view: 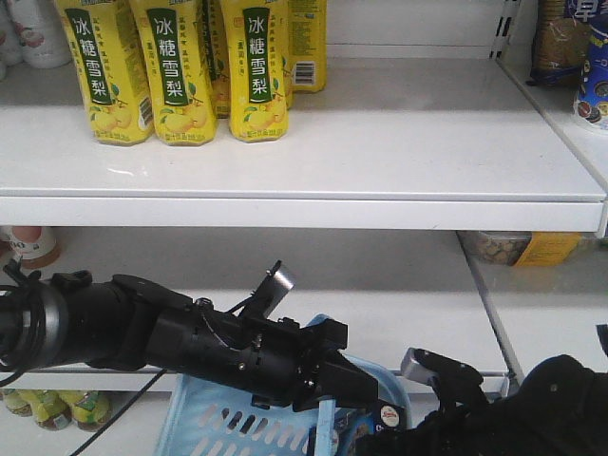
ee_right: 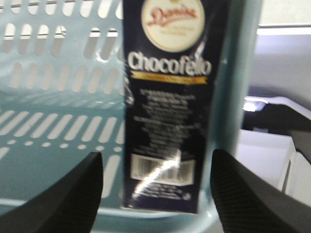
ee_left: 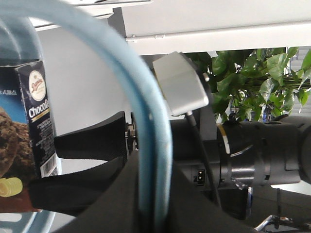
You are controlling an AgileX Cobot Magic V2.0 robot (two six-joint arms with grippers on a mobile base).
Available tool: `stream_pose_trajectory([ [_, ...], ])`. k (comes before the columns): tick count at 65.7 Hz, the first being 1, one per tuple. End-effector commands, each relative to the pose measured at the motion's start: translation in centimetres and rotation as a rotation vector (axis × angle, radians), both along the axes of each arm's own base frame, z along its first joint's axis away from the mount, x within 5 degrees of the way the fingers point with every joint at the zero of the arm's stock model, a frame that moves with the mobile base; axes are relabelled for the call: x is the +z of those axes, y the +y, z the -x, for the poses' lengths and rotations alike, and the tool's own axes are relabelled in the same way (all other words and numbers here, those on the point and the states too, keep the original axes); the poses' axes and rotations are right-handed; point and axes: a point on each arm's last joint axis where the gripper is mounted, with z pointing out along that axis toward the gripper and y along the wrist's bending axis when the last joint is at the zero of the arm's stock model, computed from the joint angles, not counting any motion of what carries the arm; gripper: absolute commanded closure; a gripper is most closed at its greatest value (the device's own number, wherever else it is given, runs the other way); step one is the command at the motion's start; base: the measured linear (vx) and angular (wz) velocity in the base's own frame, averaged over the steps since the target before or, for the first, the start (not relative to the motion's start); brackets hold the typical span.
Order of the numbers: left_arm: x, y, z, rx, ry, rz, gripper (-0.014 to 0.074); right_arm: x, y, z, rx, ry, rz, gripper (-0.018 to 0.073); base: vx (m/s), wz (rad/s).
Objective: Left arm holds basket, right arm returns cookies
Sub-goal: 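Reach the right gripper into the basket toward the Chocofello box, then close the right gripper on the Chocofello box inside the basket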
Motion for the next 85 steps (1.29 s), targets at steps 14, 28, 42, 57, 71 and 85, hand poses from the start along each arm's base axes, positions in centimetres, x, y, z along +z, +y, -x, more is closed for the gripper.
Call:
stream_pose_trajectory([
  [14, 3.2, -0.3, 0.1, -0.006, -0.041, 0.123, 0.0603, 0.9, 0.7, -0.8, 0.003, -0.025, -0.050, 0.0093, 0.00, 0.00],
  [28, 3.2, -0.3, 0.1, -0.006, -0.041, 0.123, 0.0603, -0.7, 0.7, -0.9, 0.001, 0.023, -0.014, 0.0096, 0.00, 0.00],
  [42, 3.2, -0.3, 0.1, -0.006, -0.041, 0.123, 0.0603, -1.8, 0.8, -1.3, -0.009, 0.024, -0.004, 0.0096, 0.00, 0.00],
  [57, 3.2, -0.3, 0.1, -0.006, -0.041, 0.123, 0.0603, -2.3, 1.0, -1.7, -0.025, -0.001, -0.022, 0.0096, 0.00, 0.00],
  [71, 3.2, -0.3, 0.1, -0.006, -0.041, 0.123, 0.0603, -2.8, 1.4, -2.7, -0.030, -0.012, -0.022, 0.0097, 0.00, 0.00],
  [85, 3.2, -0.3, 0.1, -0.006, -0.041, 0.123, 0.0603, -2.8, 1.7, -3.2, -0.055, -0.012, -0.032, 0.0168, 0.00, 0.00],
])
